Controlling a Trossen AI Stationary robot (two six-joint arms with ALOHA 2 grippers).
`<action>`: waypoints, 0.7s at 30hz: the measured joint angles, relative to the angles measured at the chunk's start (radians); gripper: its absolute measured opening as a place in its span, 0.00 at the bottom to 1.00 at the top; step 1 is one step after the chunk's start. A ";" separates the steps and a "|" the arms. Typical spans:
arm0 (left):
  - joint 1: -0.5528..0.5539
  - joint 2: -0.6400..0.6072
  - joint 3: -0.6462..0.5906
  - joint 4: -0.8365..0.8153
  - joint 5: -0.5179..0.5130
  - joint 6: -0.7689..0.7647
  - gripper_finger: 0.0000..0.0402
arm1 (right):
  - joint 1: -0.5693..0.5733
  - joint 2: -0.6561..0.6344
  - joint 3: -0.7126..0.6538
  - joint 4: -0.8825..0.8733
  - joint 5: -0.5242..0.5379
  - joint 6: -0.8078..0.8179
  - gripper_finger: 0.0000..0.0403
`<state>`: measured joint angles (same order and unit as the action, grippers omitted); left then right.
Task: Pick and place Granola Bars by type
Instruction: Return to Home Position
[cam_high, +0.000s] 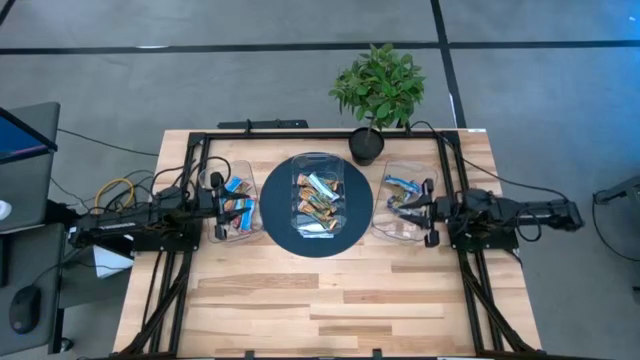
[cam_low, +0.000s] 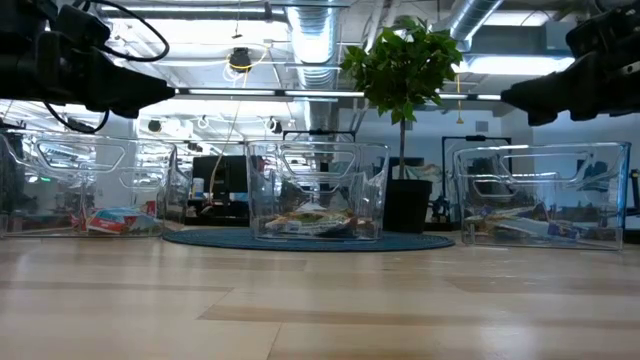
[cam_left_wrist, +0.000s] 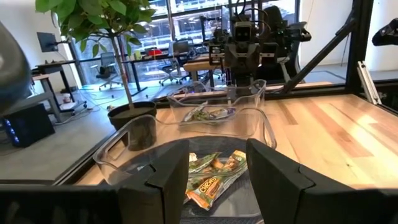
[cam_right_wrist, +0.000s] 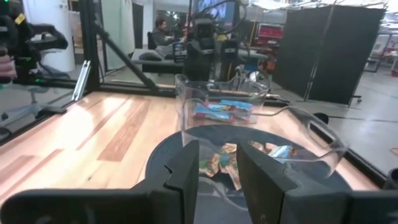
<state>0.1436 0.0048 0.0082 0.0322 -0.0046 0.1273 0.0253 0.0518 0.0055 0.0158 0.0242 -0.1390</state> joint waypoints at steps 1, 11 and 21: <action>0.000 0.000 0.000 0.000 0.003 0.005 0.39 | 0.005 0.006 0.000 0.000 0.000 0.000 0.25; 0.000 0.000 0.000 0.000 0.014 0.002 0.39 | 0.018 0.027 0.000 0.000 0.000 -0.009 0.25; 0.000 0.000 0.000 0.001 0.015 -0.002 0.39 | 0.039 0.027 0.000 0.026 -0.032 -0.027 0.25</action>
<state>0.1436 0.0048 0.0078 0.0328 0.0105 0.1257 0.0639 0.0792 0.0051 0.0420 -0.0078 -0.1664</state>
